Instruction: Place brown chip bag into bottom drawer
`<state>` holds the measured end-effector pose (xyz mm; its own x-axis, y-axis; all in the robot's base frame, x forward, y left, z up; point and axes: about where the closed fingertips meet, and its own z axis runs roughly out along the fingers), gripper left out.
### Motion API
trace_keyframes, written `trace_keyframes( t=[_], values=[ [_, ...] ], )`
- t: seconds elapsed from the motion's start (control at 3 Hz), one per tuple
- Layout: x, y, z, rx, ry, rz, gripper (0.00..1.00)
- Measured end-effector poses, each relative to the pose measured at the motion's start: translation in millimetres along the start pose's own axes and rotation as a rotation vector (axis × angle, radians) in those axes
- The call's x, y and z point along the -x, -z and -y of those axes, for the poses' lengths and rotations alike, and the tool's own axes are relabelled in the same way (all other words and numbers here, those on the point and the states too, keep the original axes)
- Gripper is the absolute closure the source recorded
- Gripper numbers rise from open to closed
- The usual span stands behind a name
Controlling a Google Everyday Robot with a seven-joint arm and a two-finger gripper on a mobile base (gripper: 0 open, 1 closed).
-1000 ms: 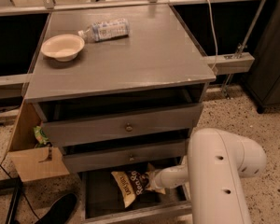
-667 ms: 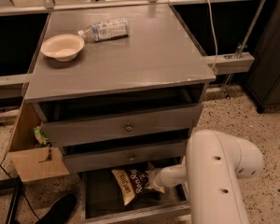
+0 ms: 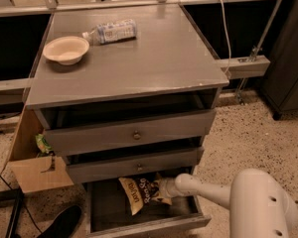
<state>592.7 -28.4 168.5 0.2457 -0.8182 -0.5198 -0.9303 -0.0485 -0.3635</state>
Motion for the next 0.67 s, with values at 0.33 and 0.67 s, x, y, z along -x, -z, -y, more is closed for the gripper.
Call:
trace_keyframes(
  t=[0.33, 0.67],
  values=[
    [3.1, -7.5, 1.1, 0.032, -0.016, 0.066, 1.0],
    [3.5, -8.2, -0.1, 0.042, -0.011, 0.067, 0.74]
  ],
)
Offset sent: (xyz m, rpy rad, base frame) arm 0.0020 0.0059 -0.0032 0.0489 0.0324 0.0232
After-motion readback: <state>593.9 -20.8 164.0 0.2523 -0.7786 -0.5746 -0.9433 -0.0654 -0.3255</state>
